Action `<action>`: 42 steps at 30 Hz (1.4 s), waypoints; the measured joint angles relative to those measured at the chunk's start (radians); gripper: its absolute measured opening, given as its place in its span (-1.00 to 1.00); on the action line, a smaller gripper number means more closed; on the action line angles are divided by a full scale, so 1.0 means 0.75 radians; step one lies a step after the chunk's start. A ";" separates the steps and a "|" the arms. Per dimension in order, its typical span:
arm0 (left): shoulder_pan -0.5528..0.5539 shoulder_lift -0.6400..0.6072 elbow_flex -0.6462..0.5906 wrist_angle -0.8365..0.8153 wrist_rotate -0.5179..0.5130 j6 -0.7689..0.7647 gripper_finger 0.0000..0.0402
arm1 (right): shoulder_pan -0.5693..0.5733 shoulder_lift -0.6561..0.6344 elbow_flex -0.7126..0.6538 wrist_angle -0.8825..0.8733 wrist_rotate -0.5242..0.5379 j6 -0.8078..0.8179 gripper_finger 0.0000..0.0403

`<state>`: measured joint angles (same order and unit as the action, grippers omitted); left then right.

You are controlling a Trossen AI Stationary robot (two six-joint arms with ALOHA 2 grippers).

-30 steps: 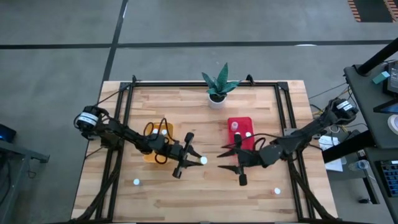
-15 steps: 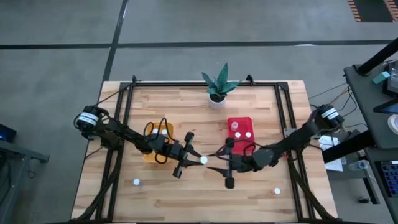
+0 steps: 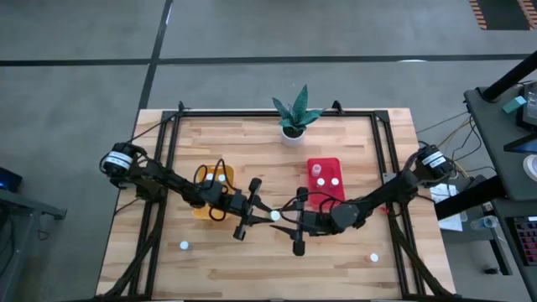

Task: Pick and place medicine bottles into bin by pill shape (circle, oval)
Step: Put the yellow tablet bottle into the yellow bin

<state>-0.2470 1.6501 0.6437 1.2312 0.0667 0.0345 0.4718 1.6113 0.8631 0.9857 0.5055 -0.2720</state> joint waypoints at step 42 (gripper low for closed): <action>-0.003 -0.005 -0.016 -0.027 -0.006 -0.077 0.04 | -0.037 -0.289 0.000 -0.466 -0.072 0.520 -0.68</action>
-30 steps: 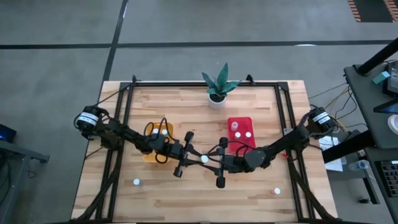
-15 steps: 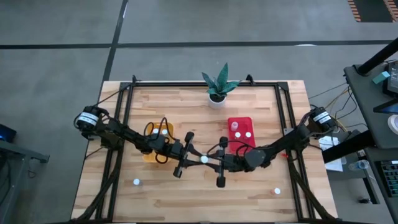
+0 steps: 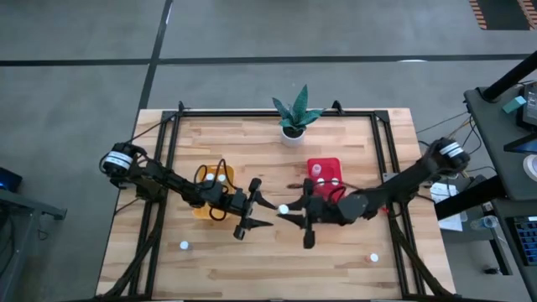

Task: Pick and place medicine bottles into bin by pill shape (circle, oval)
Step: Put the yellow tablet bottle into the yellow bin

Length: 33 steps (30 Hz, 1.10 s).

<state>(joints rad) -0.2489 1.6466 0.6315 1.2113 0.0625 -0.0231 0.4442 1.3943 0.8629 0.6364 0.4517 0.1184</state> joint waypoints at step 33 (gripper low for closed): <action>0.027 0.003 0.052 -0.070 -0.142 -0.018 0.05 | -0.017 -0.033 -0.001 -0.688 0.030 0.055 -0.67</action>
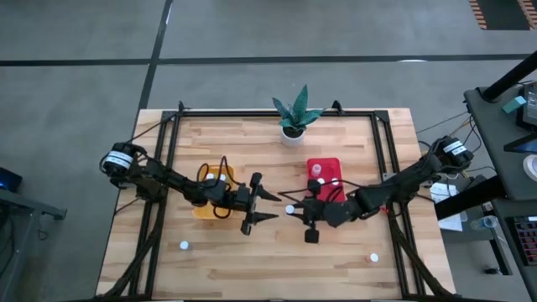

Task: Pick and place medicine bottles into bin by pill shape (circle, oval)
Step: Put the yellow tablet bottle into the yellow bin

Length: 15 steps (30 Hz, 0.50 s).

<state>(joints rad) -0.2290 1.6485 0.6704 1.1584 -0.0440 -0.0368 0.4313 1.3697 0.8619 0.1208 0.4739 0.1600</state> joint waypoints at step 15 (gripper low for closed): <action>0.017 0.234 0.159 0.014 -0.059 -0.004 0.05 | 0.000 -0.001 0.001 0.021 0.000 0.017 -0.67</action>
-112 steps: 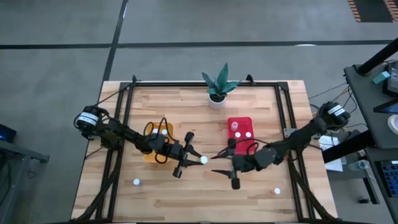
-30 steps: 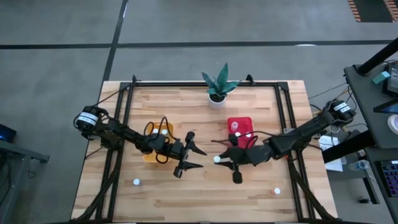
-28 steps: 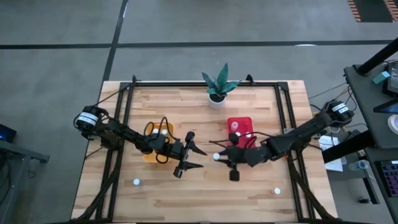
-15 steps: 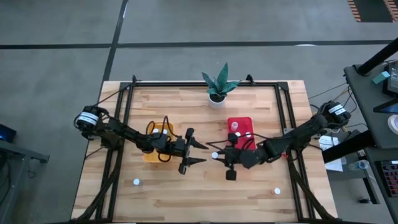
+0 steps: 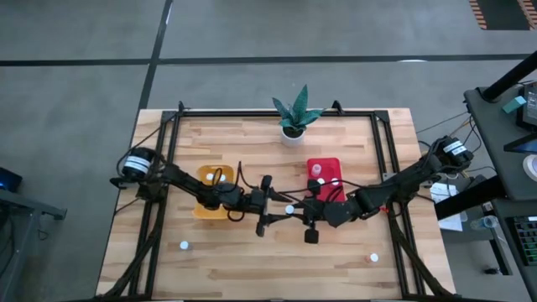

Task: Pick and place medicine bottles into bin by pill shape (circle, oval)
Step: Put the yellow tablet bottle into the yellow bin

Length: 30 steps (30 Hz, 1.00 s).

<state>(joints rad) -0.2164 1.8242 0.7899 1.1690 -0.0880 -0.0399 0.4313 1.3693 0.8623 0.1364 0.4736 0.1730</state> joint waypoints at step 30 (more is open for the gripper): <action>0.002 0.010 0.008 0.002 0.001 0.003 -0.56 | 0.001 -0.001 0.000 0.000 0.002 0.059 -0.44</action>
<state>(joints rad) -0.2146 1.8320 0.7959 1.1702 -0.0869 -0.0376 0.4316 1.3685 0.8623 0.1364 0.4751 0.2169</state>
